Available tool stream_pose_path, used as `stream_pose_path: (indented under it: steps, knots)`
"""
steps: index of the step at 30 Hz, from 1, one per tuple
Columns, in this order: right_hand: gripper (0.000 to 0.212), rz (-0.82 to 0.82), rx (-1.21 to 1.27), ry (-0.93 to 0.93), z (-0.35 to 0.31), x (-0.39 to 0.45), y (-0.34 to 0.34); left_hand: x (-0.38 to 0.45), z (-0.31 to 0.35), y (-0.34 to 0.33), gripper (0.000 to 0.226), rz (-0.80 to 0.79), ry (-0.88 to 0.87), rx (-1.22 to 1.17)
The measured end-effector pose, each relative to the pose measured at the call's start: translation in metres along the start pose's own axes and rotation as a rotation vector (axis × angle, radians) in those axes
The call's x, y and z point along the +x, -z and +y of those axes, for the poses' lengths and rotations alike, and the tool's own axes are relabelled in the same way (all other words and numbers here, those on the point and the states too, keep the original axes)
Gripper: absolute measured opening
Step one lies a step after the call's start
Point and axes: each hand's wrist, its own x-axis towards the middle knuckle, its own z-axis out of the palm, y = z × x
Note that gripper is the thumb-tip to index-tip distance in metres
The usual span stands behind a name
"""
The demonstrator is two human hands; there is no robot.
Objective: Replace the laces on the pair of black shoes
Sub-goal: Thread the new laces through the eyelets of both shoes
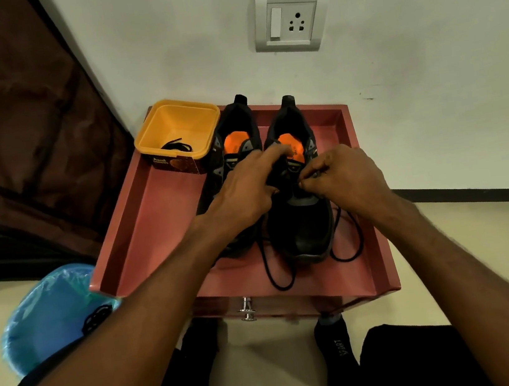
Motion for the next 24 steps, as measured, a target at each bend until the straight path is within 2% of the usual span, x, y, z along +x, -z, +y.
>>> stream_pose_path:
  steps: [3,8,10,16,20,24]
  knots:
    - [0.009,-0.032,0.138,-0.030,0.005,0.002,-0.003,-0.001,0.003,-0.005,0.076,0.024,0.110,-0.063]
    - [0.009,-0.086,0.213,-0.038,0.008,0.002,-0.010,-0.009,0.001,-0.016,0.031,0.109,0.245,-0.204]
    - [0.010,-0.082,0.248,-0.041,0.008,0.002,-0.013,-0.012,0.002,-0.018,0.021,0.149,0.263,-0.252]
    - [0.008,-0.095,0.352,-0.076,0.008,0.002,-0.018,-0.015,0.003,-0.017,0.011,0.217,0.272,-0.343]
    - [0.009,-0.117,0.397,-0.134,0.008,0.004,-0.020,-0.014,0.003,-0.016,0.014,0.210,0.273,-0.328]
    - [0.020,-0.042,0.127,-0.081,0.001,-0.003,-0.026,-0.015,0.003,-0.015,0.016,0.201,0.270,-0.322]
